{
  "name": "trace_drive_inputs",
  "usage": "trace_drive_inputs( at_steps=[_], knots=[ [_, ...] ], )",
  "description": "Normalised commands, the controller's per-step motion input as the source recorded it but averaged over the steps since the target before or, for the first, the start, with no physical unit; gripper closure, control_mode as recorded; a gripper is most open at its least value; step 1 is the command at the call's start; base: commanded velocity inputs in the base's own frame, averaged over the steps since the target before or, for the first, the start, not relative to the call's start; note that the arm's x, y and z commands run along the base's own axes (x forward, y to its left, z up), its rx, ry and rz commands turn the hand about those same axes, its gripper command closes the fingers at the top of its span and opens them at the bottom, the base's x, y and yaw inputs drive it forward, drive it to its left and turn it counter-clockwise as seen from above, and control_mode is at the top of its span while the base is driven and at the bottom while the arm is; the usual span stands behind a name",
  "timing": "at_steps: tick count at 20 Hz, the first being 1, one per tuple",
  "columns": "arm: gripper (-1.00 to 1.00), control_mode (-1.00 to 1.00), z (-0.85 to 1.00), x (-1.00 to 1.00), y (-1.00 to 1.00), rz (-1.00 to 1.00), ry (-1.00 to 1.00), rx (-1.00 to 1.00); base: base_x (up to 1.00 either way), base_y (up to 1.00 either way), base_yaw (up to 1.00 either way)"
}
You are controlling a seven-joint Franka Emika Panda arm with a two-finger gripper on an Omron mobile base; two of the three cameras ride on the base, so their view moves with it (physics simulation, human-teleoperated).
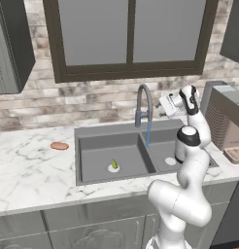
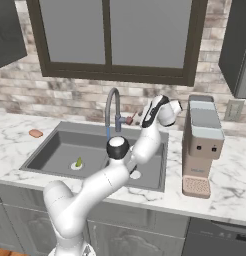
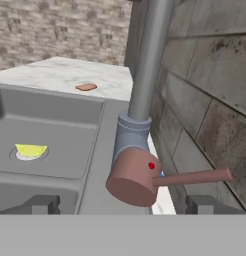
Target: Turn on the sink faucet. Then move the lemon wedge from the counter to the sink. Turn off the sink. Move the vegetable from the sink to the pot next to the stove. Finally move the pot to the rear left burner.
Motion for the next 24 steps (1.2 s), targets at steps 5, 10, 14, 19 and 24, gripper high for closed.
trace_drive_inputs(
  at_steps=[5,10,14,19,24],
  knots=[
    [-1.0,-1.0,0.0,0.1,0.33,0.08,0.04,0.0,0.0,0.0,0.0],
    [-1.0,-1.0,0.0,0.0,0.42,0.11,0.0,0.0,0.0,0.0,0.0],
    [-1.0,-1.0,0.0,0.0,0.43,0.12,0.0,0.0,0.0,0.0,0.0],
    [-1.0,-1.0,0.04,-0.01,0.46,0.11,0.0,0.0,0.0,0.0,0.0],
    [-1.0,-1.0,0.03,0.0,0.44,0.07,0.0,0.0,0.0,0.0,0.0]
  ],
)
